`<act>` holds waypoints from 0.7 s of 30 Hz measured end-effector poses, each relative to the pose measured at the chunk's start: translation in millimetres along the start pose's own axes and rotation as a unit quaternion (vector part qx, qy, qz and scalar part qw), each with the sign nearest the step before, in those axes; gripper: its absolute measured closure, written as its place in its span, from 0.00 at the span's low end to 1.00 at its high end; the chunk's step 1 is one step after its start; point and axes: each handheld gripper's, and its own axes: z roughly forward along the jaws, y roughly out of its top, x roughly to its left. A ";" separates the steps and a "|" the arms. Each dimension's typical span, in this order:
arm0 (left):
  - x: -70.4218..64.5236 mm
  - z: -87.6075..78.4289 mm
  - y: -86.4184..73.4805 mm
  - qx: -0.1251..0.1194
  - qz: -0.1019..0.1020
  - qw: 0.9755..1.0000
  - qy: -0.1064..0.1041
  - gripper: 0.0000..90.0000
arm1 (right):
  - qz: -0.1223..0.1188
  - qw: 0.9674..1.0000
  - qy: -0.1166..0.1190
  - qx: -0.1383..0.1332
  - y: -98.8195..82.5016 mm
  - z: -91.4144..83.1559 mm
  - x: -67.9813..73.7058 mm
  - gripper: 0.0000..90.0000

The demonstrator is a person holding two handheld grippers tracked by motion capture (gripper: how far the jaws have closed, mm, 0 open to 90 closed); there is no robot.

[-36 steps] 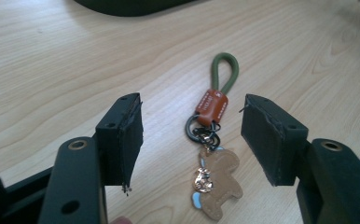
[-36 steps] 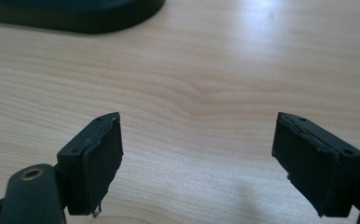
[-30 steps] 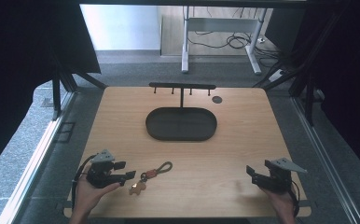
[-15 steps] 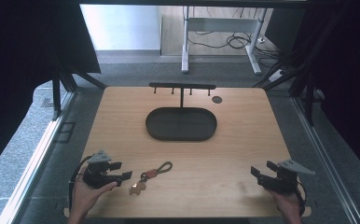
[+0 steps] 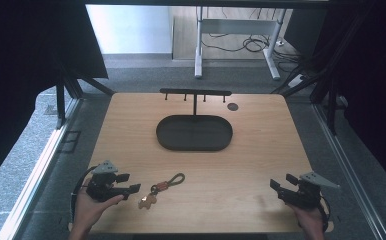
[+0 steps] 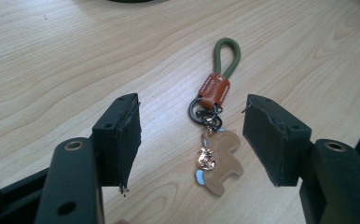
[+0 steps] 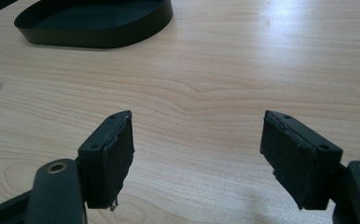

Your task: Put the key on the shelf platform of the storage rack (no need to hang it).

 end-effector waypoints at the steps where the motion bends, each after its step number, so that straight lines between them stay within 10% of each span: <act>1: -0.1 -0.8 0.4 0.000 0.000 1.000 0.000 0.41 | 0.000 1.000 0.001 0.000 -0.3 0.2 0.1 0.30; 21: -15.3 -2.2 35.6 0.022 0.042 0.999 -0.019 0.41 | -0.008 1.000 0.013 0.010 -2.4 3.9 4.8 0.33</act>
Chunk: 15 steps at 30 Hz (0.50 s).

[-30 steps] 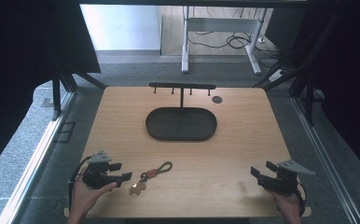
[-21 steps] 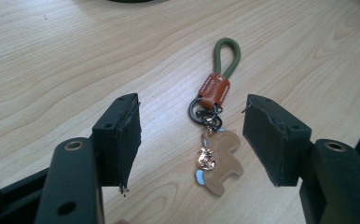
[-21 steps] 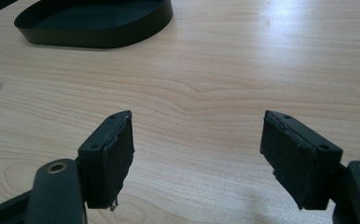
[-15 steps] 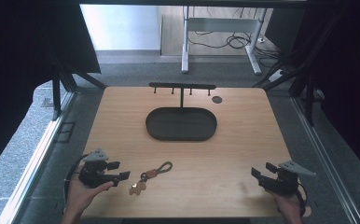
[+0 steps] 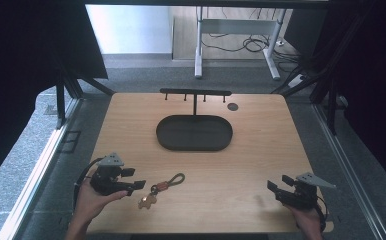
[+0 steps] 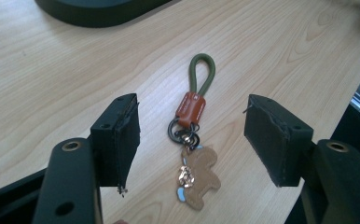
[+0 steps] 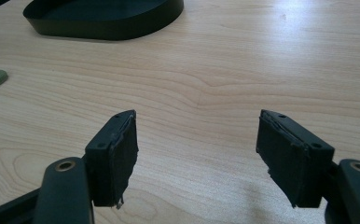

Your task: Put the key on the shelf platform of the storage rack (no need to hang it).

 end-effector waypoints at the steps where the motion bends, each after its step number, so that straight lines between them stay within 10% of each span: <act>1: -0.4 0.7 1.5 0.002 0.003 1.000 0.000 0.41 | 0.000 1.000 0.000 -0.001 0.1 -0.4 -0.2 0.33; 15: -6.5 31.4 15.0 0.067 0.035 0.997 0.001 0.43 | 0.001 1.000 0.001 0.004 -0.4 -0.2 -1.3 0.33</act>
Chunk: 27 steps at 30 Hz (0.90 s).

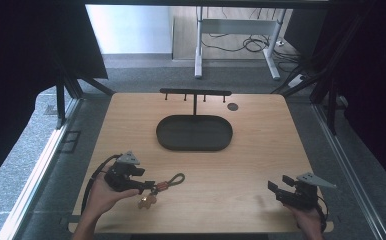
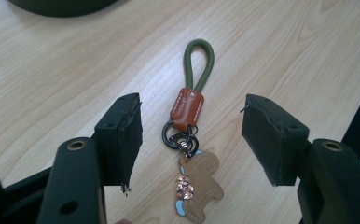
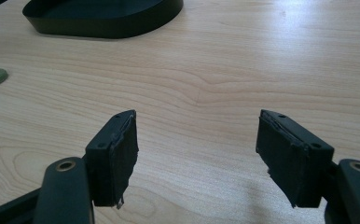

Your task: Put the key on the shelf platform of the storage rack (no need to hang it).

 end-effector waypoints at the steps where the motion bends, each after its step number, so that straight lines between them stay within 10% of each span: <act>1: -0.1 2.5 0.9 0.005 0.002 1.000 -0.001 0.43 | 0.000 1.000 0.000 0.000 -0.1 0.1 0.0 0.33; 27: -6.6 45.5 16.8 0.093 0.039 0.995 -0.006 0.44 | 0.000 1.000 0.002 0.009 -1.4 1.7 0.3 0.33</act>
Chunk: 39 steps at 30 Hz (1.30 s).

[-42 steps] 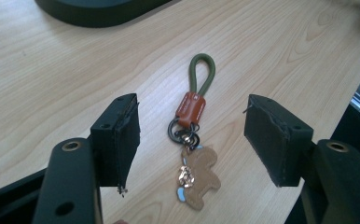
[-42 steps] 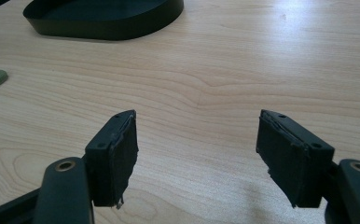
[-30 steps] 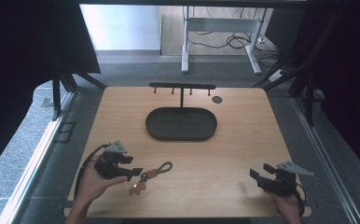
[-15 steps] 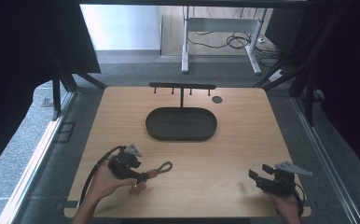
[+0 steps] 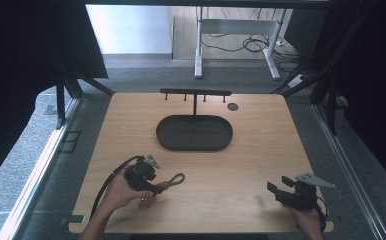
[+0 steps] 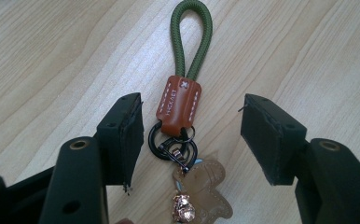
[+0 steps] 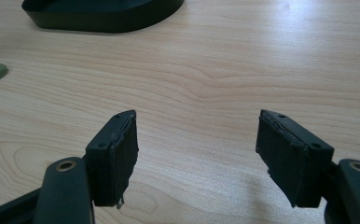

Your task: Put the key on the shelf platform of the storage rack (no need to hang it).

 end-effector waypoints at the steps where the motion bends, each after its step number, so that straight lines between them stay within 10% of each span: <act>1: 0.3 0.5 0.2 0.002 0.000 1.000 0.000 0.44 | 0.000 1.000 0.000 0.001 -0.2 0.3 0.0 0.33; 39: 1.0 35.2 11.9 0.061 0.027 0.998 0.019 0.51 | 0.004 1.000 -0.001 0.007 -1.8 2.6 -0.2 0.33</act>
